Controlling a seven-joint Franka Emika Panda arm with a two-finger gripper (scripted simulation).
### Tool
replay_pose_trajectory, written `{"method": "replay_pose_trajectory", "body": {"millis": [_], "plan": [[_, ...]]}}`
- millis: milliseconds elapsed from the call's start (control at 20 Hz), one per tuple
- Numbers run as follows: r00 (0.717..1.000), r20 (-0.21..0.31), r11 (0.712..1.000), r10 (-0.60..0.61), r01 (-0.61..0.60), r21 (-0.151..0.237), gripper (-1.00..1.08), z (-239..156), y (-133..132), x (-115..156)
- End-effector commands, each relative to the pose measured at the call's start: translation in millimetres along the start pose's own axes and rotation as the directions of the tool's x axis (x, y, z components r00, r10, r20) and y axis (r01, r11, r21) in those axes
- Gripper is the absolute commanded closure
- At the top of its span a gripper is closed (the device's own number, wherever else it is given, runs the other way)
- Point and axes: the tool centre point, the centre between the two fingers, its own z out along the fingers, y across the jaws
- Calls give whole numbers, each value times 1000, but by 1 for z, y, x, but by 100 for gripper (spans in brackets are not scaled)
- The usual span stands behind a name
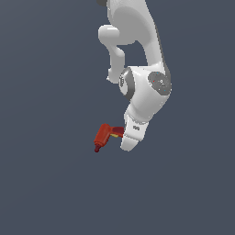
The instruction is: Pick up the object and move it to a goal position.
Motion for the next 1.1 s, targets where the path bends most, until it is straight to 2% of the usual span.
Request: {"method": "replay_pose_trajectory", "body": {"millis": [0,450,1050], "plan": [[999,-16,999,-38,37,-38,108,-13,4,-20],[986,-55,978,-159,149,-144,108,-45,19,-81],[953,-85,930,-290,259,-261,108,-77,41,-146]]}}
